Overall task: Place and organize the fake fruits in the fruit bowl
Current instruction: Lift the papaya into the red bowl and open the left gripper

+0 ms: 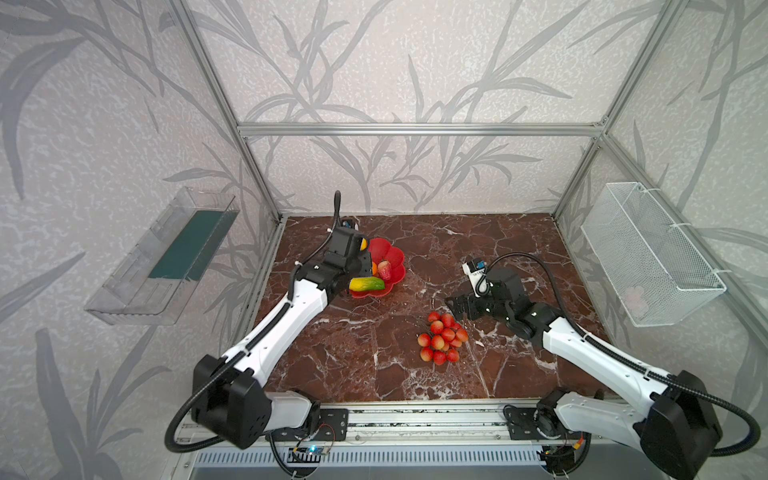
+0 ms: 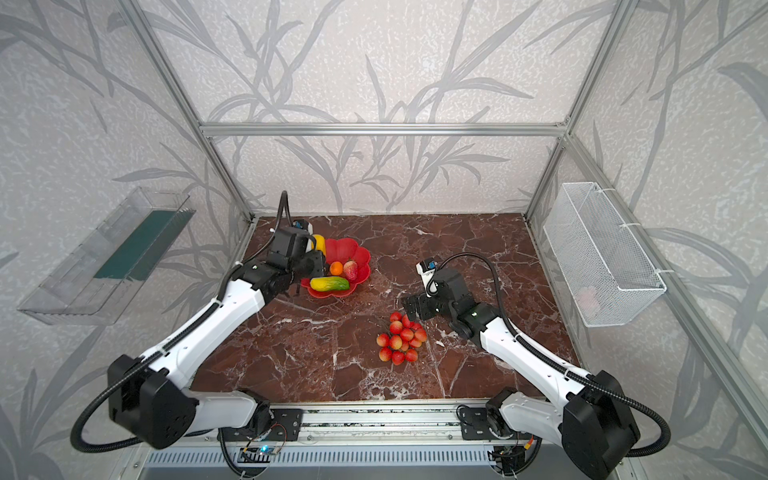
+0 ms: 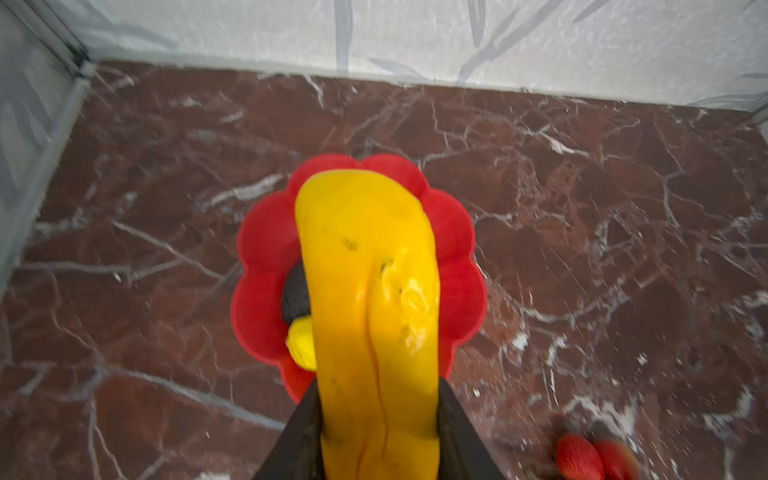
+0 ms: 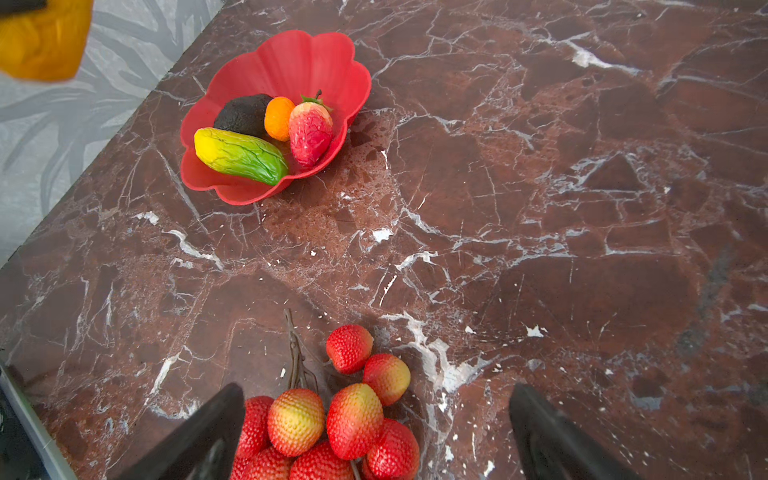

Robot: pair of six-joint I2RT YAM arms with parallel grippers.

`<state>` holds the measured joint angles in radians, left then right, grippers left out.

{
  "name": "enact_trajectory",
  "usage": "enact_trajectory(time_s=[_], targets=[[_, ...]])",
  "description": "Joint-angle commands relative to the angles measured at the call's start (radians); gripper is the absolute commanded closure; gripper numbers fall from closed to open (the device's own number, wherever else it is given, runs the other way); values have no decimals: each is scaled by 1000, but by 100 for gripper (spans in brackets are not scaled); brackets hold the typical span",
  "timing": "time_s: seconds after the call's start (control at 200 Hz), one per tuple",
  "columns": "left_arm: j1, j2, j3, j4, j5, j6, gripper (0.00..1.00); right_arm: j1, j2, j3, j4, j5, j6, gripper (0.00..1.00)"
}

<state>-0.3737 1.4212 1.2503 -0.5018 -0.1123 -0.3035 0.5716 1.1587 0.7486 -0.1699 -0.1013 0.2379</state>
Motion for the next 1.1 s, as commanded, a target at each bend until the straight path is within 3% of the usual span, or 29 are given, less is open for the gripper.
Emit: enact_trajectory(time_s=[0.0, 0.3, 0.66, 0.75, 0.92, 1.095], targets=[[27, 156, 108, -100, -12, 163, 72, -4, 10, 18, -32, 11, -21, 1], [68, 540, 440, -171, -84, 307, 73, -6, 12, 31, -66, -15, -33, 1], [78, 822, 716, -277, -111, 358, 74, -6, 73, 53, -51, -46, -18, 0], [79, 846, 733, -294, -101, 352, 69, -6, 88, 65, -52, -41, -26, 1], [79, 807, 713, -280, -88, 339, 45, -5, 132, 96, -48, -73, -46, 4], [79, 682, 664, -232, -47, 312, 40, 18, 199, 149, -58, -95, -66, 10]])
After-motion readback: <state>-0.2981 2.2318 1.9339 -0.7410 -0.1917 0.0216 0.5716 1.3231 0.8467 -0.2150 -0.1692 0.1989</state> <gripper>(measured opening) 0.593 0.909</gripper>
